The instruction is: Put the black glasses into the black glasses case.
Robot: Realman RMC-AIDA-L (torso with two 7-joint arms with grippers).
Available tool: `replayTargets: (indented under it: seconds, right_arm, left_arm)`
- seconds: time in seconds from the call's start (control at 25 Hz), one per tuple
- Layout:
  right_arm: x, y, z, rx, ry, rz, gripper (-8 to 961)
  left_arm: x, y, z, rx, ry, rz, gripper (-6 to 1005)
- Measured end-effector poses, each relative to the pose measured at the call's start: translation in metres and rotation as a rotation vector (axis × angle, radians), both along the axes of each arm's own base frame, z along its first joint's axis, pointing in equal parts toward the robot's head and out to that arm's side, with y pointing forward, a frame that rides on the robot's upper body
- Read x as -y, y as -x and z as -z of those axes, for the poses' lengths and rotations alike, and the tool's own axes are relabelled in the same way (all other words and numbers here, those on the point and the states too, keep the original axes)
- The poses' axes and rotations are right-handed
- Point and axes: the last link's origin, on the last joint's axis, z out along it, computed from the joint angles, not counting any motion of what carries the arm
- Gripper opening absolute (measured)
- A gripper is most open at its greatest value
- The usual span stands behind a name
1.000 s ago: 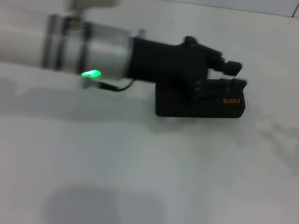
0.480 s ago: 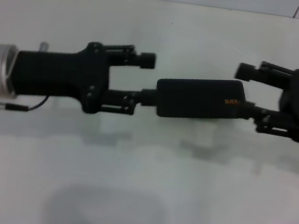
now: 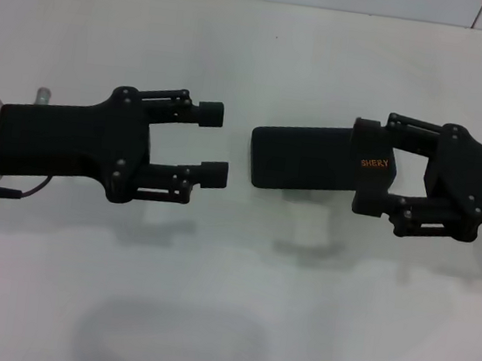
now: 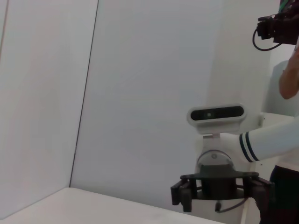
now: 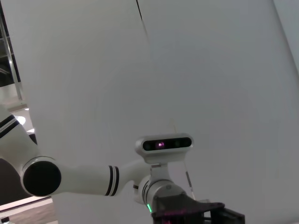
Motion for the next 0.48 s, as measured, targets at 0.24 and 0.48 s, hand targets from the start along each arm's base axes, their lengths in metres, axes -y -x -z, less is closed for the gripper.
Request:
replayTargets:
  seconds: [0.24,0.48]
  right_arm:
    - [0.0010,-0.0001,0.0007,0.002,0.007,-0.003,860]
    - [0.0004,0.0014,0.0013,-0.001,0.010,-0.006,859]
  left_arm:
    - [-0.0011,0.0009,-0.0024,0.000,-0.011,-0.003,756]
    - [-0.0024,0.0016,-0.0017,-0.004,-0.027,0.002,756]
